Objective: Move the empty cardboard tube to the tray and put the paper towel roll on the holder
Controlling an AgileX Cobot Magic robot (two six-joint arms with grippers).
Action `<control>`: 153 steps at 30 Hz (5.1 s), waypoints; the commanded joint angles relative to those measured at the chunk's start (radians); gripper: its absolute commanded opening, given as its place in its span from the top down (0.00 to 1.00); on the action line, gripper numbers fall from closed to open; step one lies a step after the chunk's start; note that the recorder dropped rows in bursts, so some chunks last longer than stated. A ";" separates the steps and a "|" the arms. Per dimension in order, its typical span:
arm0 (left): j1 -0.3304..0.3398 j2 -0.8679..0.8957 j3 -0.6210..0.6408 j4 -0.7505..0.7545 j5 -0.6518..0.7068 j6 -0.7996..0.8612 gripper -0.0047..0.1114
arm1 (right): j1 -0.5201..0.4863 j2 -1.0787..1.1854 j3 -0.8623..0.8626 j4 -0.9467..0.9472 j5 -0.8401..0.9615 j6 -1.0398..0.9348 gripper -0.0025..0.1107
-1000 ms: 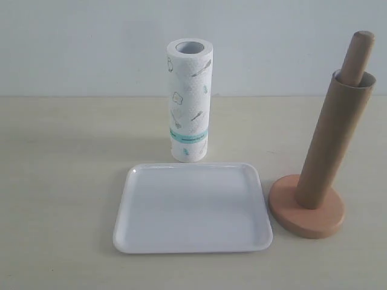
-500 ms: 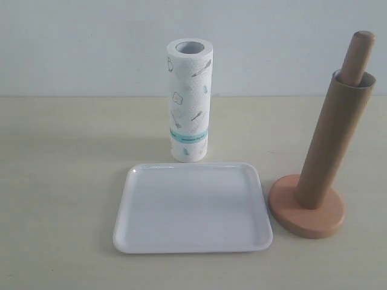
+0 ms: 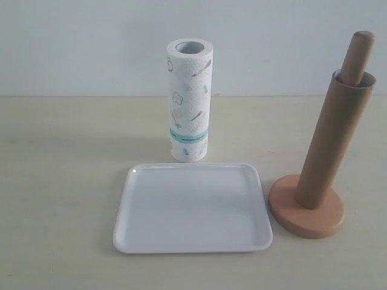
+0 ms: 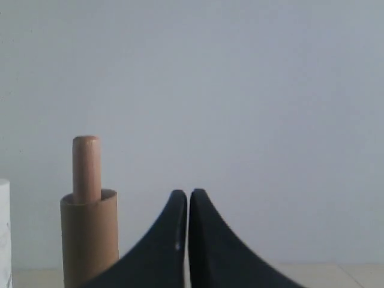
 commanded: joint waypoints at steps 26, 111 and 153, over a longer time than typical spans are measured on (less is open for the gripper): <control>-0.003 -0.002 0.004 -0.007 0.001 -0.007 0.92 | -0.004 0.497 -0.381 0.125 0.304 0.017 0.97; -0.003 -0.002 0.004 -0.007 -0.002 -0.007 0.92 | 0.383 1.334 -0.380 0.302 -0.435 -0.243 0.71; -0.003 -0.002 0.004 -0.007 0.000 -0.007 0.92 | 0.440 0.913 -1.081 0.214 0.301 -0.520 0.98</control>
